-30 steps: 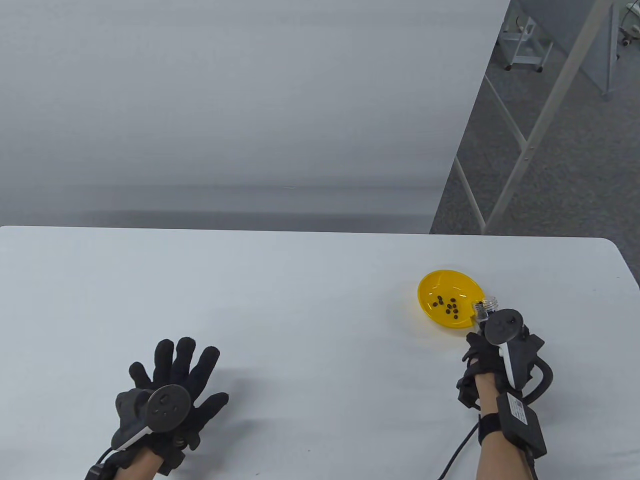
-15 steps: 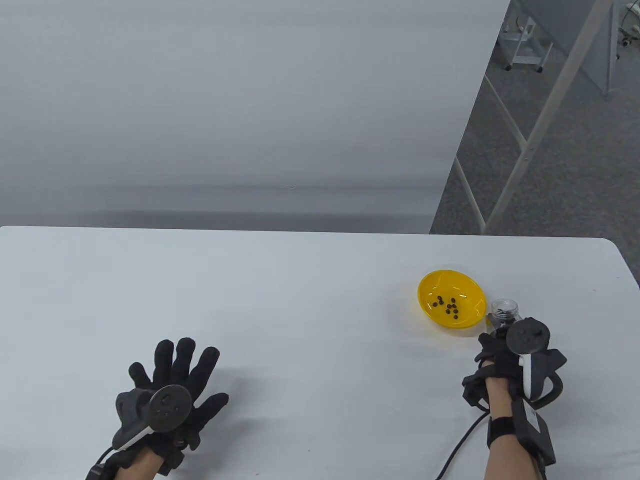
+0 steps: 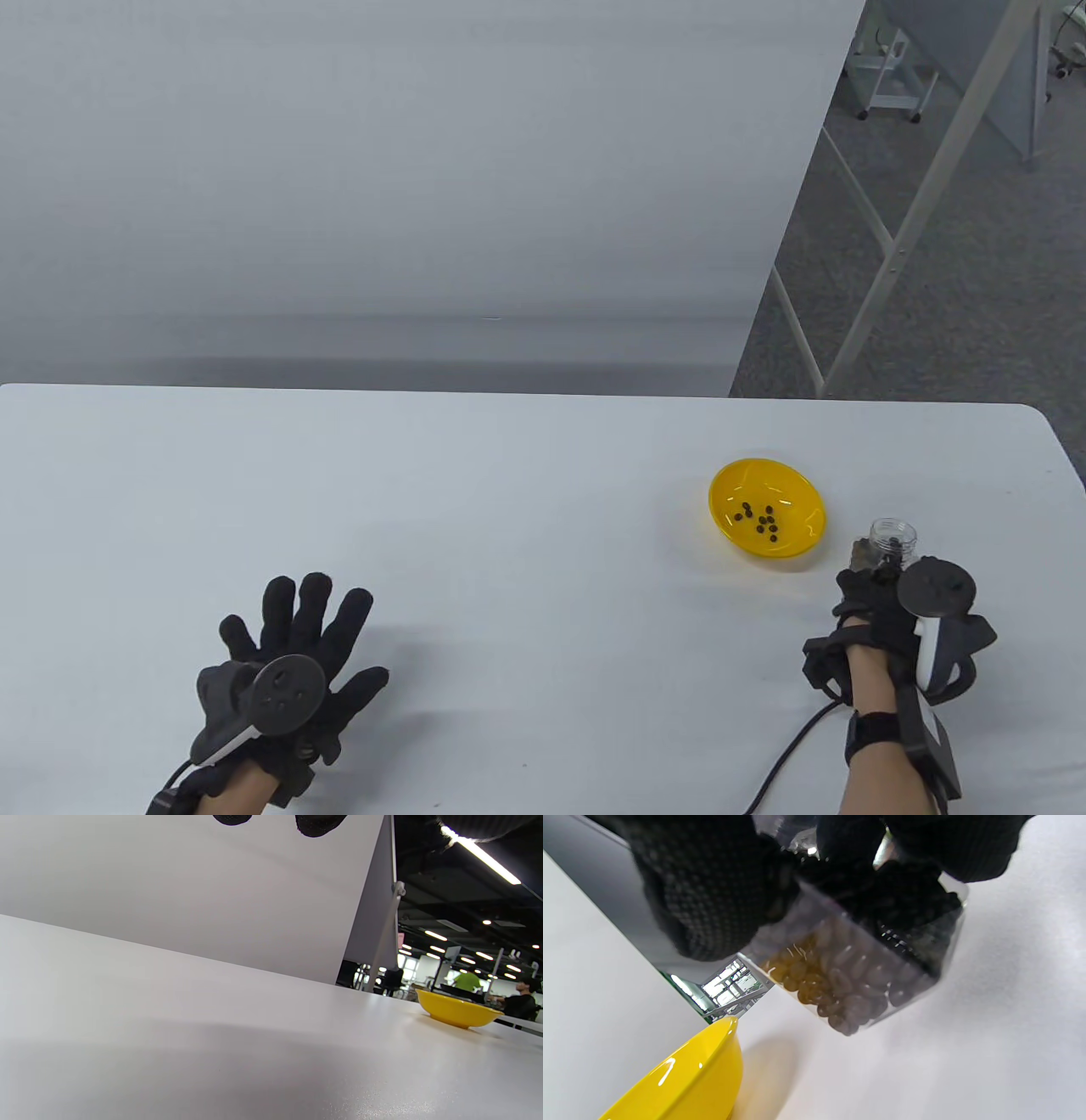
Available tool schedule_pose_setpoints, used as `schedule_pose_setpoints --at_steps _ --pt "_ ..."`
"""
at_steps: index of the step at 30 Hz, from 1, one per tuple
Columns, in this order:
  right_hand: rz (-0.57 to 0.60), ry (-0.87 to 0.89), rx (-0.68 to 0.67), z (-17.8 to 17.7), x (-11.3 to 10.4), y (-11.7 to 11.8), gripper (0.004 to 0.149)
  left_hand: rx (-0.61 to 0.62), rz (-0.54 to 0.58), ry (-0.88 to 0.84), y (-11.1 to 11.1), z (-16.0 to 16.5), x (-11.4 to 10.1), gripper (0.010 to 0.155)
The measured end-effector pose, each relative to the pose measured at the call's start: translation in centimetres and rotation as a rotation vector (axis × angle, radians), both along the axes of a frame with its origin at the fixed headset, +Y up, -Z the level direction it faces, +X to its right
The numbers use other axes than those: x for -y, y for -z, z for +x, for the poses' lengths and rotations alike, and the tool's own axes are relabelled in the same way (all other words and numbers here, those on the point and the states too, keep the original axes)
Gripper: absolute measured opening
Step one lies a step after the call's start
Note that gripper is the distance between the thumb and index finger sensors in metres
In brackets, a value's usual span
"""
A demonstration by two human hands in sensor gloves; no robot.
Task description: Pour coffee beans from coffee jar into bowl
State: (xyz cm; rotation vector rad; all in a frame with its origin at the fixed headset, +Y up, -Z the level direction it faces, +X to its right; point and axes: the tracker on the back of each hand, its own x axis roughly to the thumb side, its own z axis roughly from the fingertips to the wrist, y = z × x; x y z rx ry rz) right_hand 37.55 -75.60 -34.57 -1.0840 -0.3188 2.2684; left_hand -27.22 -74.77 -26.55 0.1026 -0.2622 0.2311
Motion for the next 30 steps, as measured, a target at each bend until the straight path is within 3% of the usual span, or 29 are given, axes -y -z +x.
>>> schedule_pose_setpoints --at_steps 30 --pt "-0.025 0.271 0.044 3.8 3.7 -0.4 0.095 -0.012 -0.049 -0.007 0.3 0.4 0.3 0.086"
